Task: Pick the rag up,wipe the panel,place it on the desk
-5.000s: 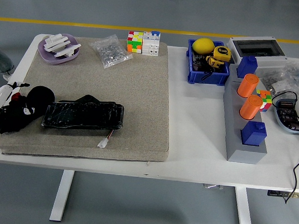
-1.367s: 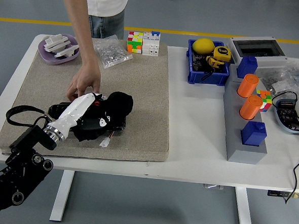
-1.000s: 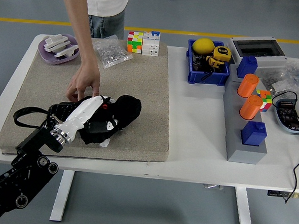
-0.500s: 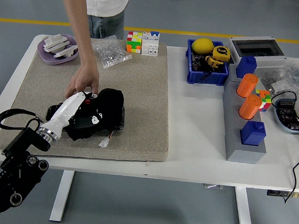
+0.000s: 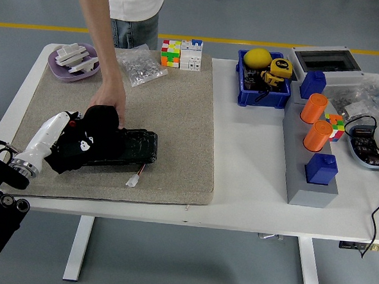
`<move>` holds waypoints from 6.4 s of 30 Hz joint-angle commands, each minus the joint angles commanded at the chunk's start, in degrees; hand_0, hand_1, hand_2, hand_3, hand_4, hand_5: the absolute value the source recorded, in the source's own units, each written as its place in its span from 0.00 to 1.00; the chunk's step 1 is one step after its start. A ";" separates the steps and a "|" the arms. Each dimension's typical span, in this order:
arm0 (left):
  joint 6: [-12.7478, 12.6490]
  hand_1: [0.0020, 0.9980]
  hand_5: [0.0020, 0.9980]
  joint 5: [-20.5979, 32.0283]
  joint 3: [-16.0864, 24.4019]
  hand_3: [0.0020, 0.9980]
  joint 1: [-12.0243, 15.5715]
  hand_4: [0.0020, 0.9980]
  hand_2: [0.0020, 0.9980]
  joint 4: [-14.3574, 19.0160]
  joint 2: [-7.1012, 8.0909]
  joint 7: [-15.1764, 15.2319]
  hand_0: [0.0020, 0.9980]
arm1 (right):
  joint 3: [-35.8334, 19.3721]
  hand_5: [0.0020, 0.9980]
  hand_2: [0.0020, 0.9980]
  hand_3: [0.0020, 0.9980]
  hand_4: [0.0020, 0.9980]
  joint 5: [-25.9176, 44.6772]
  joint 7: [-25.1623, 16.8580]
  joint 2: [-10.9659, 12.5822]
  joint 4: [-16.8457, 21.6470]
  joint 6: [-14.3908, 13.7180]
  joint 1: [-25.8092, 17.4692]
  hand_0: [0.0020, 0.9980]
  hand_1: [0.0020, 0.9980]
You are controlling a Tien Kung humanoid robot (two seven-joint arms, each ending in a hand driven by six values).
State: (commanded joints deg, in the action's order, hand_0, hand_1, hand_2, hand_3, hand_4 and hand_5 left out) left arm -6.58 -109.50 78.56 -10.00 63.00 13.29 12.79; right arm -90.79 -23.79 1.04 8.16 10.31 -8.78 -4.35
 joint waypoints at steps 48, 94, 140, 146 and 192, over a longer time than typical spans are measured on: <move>-0.27 0.22 0.00 -0.07 0.08 0.41 0.05 0.03 0.51 -0.31 -2.70 0.37 0.27 | 0.30 0.48 0.64 0.58 1.00 -0.11 0.21 0.15 0.00 -0.52 0.12 0.54 0.57; -4.32 0.22 0.00 -12.38 -10.53 0.42 -2.12 0.02 0.51 4.30 -1.95 -3.01 0.28 | -0.18 0.48 0.64 0.58 1.00 -0.14 -0.08 0.49 0.00 -0.19 0.35 0.54 0.57; -8.01 0.23 0.00 -19.98 -1.89 0.42 2.32 0.03 0.51 5.74 2.12 -5.92 0.31 | -0.60 0.49 0.64 0.59 1.00 -0.18 -0.07 0.48 0.00 -0.21 0.29 0.54 0.57; -7.90 0.23 0.00 -19.75 -5.23 0.42 0.89 0.03 0.50 5.67 1.48 -6.04 0.31 | -0.91 0.49 0.64 0.59 1.00 -0.51 -0.08 0.55 0.00 -0.20 0.40 0.54 0.57; -8.26 0.23 0.00 -20.50 -20.84 0.42 -2.63 0.03 0.50 9.84 0.90 -7.50 0.31 | -1.01 0.50 0.64 0.59 1.00 -0.52 -0.19 0.67 0.00 0.03 0.69 0.54 0.57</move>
State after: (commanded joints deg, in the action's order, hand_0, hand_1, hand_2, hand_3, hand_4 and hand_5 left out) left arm -14.84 -130.00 57.72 -12.63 72.84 14.19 5.29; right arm -91.79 -24.31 0.85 8.83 10.31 -8.75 -3.65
